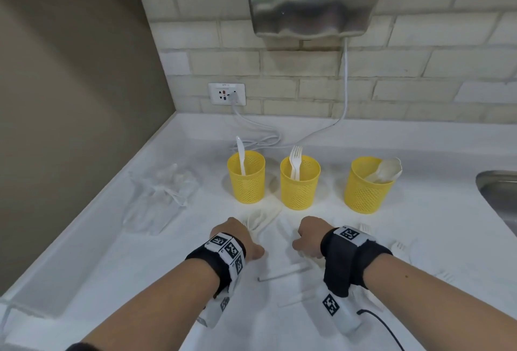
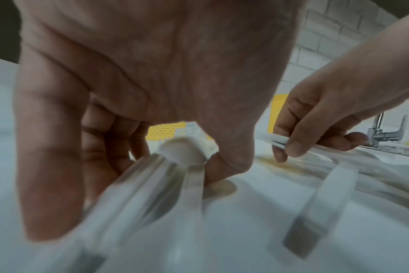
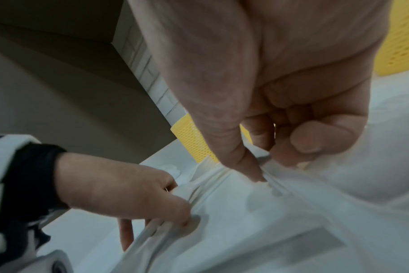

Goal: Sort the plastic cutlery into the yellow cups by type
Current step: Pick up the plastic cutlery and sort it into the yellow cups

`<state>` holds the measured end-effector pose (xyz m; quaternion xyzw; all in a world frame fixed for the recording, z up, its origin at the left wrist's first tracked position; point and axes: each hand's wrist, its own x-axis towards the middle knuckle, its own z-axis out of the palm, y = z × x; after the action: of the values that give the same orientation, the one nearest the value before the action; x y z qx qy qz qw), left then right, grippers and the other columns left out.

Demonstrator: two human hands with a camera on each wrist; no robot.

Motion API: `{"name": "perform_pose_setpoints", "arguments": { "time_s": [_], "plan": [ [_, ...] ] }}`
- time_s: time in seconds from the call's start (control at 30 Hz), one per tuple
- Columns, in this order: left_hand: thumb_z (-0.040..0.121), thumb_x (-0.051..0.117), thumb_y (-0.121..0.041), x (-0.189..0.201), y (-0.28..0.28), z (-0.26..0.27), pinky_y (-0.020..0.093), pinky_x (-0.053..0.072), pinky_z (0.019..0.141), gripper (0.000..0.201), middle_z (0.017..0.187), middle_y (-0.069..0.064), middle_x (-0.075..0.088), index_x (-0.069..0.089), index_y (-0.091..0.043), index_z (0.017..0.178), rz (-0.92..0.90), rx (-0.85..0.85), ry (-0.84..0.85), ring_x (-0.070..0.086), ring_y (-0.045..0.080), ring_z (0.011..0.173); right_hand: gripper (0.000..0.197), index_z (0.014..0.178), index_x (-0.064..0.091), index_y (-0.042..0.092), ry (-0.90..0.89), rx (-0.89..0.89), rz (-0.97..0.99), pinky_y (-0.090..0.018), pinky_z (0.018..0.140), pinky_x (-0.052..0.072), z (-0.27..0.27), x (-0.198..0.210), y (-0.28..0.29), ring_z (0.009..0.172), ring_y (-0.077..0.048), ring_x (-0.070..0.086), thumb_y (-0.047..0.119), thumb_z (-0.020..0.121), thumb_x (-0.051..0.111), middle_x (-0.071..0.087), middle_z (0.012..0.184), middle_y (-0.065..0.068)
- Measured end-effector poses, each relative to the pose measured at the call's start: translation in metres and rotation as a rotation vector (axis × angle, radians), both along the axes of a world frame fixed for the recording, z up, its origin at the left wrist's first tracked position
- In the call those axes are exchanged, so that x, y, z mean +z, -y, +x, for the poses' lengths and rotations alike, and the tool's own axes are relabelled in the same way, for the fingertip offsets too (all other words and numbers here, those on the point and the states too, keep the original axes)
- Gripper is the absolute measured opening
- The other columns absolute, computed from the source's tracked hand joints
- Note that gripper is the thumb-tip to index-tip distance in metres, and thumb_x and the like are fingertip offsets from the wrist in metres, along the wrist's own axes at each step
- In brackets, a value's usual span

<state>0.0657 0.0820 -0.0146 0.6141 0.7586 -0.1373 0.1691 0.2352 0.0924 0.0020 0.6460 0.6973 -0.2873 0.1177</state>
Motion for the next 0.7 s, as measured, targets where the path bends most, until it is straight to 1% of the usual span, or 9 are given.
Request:
{"name": "perform_pose_setpoints", "arguments": {
  "time_s": [0.07, 0.1, 0.13, 0.23, 0.37, 0.47, 0.53, 0.6, 0.7],
  "plan": [
    [0.08, 0.061, -0.038, 0.001, -0.001, 0.001, 0.024, 0.046, 0.069, 0.028, 0.092, 0.001, 0.06, 0.053, -0.015, 0.093, -0.021, -0.08, -0.044, 0.066, 0.02, 0.095, 0.039, 0.061, 0.032, 0.014, -0.056, -0.005, 0.009, -0.022, 0.049, 0.03, 0.003, 0.001, -0.001, 0.051, -0.014, 0.037, 0.022, 0.094, 0.051, 0.039, 0.062, -0.002],
    [0.083, 0.057, -0.031, 0.001, -0.001, 0.002, 0.023, 0.045, 0.07, 0.016, 0.092, 0.002, 0.061, 0.055, -0.016, 0.088, -0.028, -0.109, -0.066, 0.066, 0.02, 0.096, 0.039, 0.062, 0.032, 0.014, -0.094, -0.009, 0.018, -0.022, 0.05, 0.03, 0.005, 0.001, -0.001, 0.052, -0.014, 0.037, 0.023, 0.095, 0.05, 0.04, 0.063, -0.002],
    [0.086, 0.054, -0.027, 0.001, -0.001, 0.002, 0.023, 0.044, 0.072, 0.012, 0.096, 0.003, 0.064, 0.058, -0.017, 0.089, -0.034, -0.131, -0.075, 0.066, 0.021, 0.098, 0.037, 0.064, 0.032, 0.015, -0.142, -0.015, 0.025, -0.022, 0.05, 0.03, 0.006, 0.001, -0.001, 0.053, -0.013, 0.039, 0.024, 0.096, 0.049, 0.045, 0.066, -0.002],
    [0.091, 0.048, -0.026, -0.004, 0.001, 0.003, 0.026, 0.044, 0.078, 0.027, 0.114, 0.006, 0.065, 0.063, -0.012, 0.108, -0.029, -0.165, -0.128, 0.062, 0.023, 0.105, 0.028, 0.073, 0.035, 0.017, -0.372, -0.068, 0.034, -0.022, 0.051, 0.036, 0.011, 0.006, 0.0, 0.052, -0.009, 0.044, 0.022, 0.098, 0.048, 0.066, 0.084, -0.002],
    [0.092, 0.047, -0.036, -0.005, 0.003, 0.003, 0.028, 0.042, 0.089, 0.044, 0.127, 0.012, 0.05, 0.052, -0.008, 0.125, 0.006, -0.143, -0.194, 0.051, 0.026, 0.116, 0.012, 0.086, 0.052, 0.015, -0.536, -0.056, 0.139, -0.02, 0.053, 0.04, 0.014, 0.015, -0.001, 0.053, -0.005, 0.048, 0.022, 0.097, 0.051, 0.073, 0.094, -0.002],
    [0.088, 0.055, -0.037, -0.005, 0.003, 0.002, 0.03, 0.043, 0.082, 0.044, 0.122, 0.01, 0.058, 0.048, -0.008, 0.12, 0.035, -0.12, -0.114, 0.056, 0.028, 0.113, 0.016, 0.093, 0.059, 0.01, -0.673, -0.099, 0.216, -0.024, 0.057, 0.047, 0.016, 0.019, -0.002, 0.056, -0.008, 0.053, 0.024, 0.096, 0.052, 0.074, 0.097, -0.001],
    [0.088, 0.057, -0.037, -0.006, 0.005, 0.003, 0.032, 0.043, 0.081, 0.045, 0.12, 0.011, 0.06, 0.043, -0.007, 0.119, 0.033, -0.118, -0.093, 0.057, 0.029, 0.111, 0.022, 0.099, 0.056, 0.005, -0.781, -0.148, 0.273, -0.021, 0.056, 0.047, 0.016, 0.021, -0.001, 0.055, -0.005, 0.057, 0.026, 0.098, 0.05, 0.074, 0.096, 0.002],
    [0.088, 0.057, -0.036, -0.008, 0.006, 0.003, 0.032, 0.044, 0.082, 0.045, 0.119, 0.011, 0.06, 0.043, -0.007, 0.119, 0.03, -0.094, -0.069, 0.058, 0.029, 0.109, 0.022, 0.098, 0.054, 0.007, -0.845, -0.187, 0.337, -0.024, 0.059, 0.047, 0.017, 0.025, -0.001, 0.057, -0.012, 0.058, 0.028, 0.1, 0.047, 0.073, 0.094, 0.003],
    [0.089, 0.056, -0.035, 0.0, 0.009, 0.0, 0.029, 0.042, 0.079, 0.041, 0.118, 0.01, 0.061, 0.048, -0.006, 0.116, 0.067, -0.087, 0.023, 0.06, 0.028, 0.107, 0.023, 0.093, 0.05, 0.007, -0.798, -0.215, 0.325, -0.025, 0.057, 0.046, 0.021, 0.027, 0.001, 0.054, -0.015, 0.057, 0.029, 0.101, 0.044, 0.066, 0.081, -0.006]
  ]
}}
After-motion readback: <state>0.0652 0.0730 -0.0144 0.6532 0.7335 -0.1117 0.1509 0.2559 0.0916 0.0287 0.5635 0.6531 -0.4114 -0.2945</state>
